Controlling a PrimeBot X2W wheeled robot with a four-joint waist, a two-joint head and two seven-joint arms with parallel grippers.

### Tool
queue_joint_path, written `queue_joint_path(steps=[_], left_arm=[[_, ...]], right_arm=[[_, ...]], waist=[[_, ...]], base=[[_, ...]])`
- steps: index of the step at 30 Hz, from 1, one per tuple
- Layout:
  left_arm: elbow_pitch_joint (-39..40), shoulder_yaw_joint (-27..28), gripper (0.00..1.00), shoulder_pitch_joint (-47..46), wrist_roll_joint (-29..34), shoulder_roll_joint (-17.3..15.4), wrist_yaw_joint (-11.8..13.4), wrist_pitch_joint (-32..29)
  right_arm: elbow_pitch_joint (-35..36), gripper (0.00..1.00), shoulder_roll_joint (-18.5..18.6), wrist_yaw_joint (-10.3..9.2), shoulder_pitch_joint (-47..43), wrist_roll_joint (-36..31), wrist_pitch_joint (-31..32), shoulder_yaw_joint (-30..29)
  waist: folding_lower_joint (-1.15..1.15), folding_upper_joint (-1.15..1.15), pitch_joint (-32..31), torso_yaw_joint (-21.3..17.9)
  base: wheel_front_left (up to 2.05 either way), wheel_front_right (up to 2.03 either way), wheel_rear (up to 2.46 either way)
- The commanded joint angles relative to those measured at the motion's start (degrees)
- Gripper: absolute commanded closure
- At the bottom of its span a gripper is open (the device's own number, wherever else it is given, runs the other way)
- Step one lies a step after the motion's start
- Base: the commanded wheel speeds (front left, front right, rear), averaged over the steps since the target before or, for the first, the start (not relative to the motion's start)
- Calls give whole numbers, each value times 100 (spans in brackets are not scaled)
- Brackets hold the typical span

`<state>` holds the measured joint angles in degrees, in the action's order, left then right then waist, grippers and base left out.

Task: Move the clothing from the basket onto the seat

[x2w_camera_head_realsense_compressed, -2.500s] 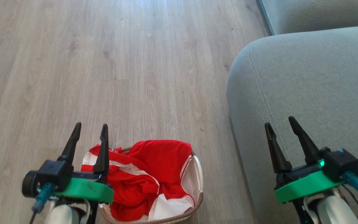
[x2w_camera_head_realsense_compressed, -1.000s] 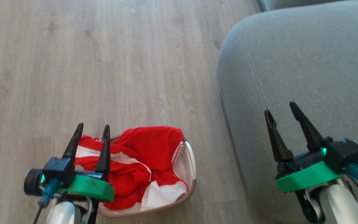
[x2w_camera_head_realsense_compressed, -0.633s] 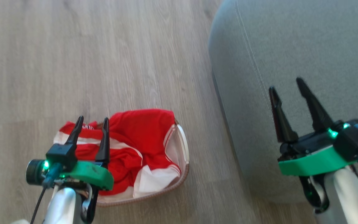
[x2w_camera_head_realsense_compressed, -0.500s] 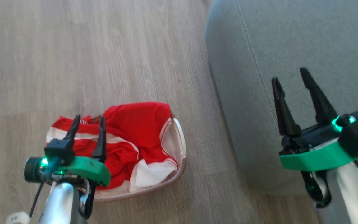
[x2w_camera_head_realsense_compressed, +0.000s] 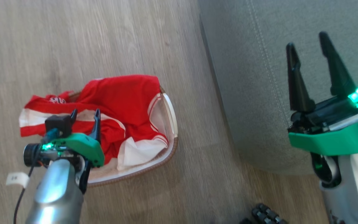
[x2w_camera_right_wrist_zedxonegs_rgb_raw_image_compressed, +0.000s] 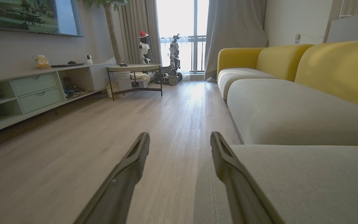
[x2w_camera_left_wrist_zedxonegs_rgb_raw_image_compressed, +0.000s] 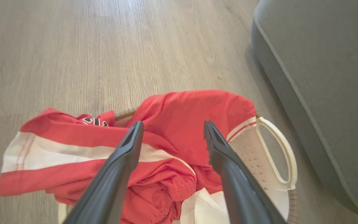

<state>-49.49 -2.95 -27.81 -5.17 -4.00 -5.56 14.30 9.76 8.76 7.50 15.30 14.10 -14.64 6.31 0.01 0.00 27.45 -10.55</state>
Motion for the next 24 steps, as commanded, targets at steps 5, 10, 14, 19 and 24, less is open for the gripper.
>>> queue_joint_path(steps=[5,10,14,19,24], left_arm=[[-849,98,0,-582,-72,-293,-76,-47],[-1545,29,0,-1117,-112,-384,-112,-210],[-2004,-11,0,-1518,-146,-454,-126,-560],[-2268,13,0,-1808,-234,-519,-81,-974],[-2359,6,0,-1953,-288,-579,-31,-1223]], right_arm=[[349,0,-93,-1,172,52,-36,60],[573,0,-117,-1,283,78,-36,33],[731,0,-104,-1,385,63,-36,46],[936,0,-116,-1,510,98,-36,49],[1129,0,-138,-1,573,124,-36,47]], waist=[[-1,0,476,-151],[-1,0,874,-207],[-1,0,1182,-253],[-1,0,1478,-343],[-1,0,1728,-456]], base=[[0,0,0],[0,0,0],[0,0,0],[0,0,0],[0,0,0]])
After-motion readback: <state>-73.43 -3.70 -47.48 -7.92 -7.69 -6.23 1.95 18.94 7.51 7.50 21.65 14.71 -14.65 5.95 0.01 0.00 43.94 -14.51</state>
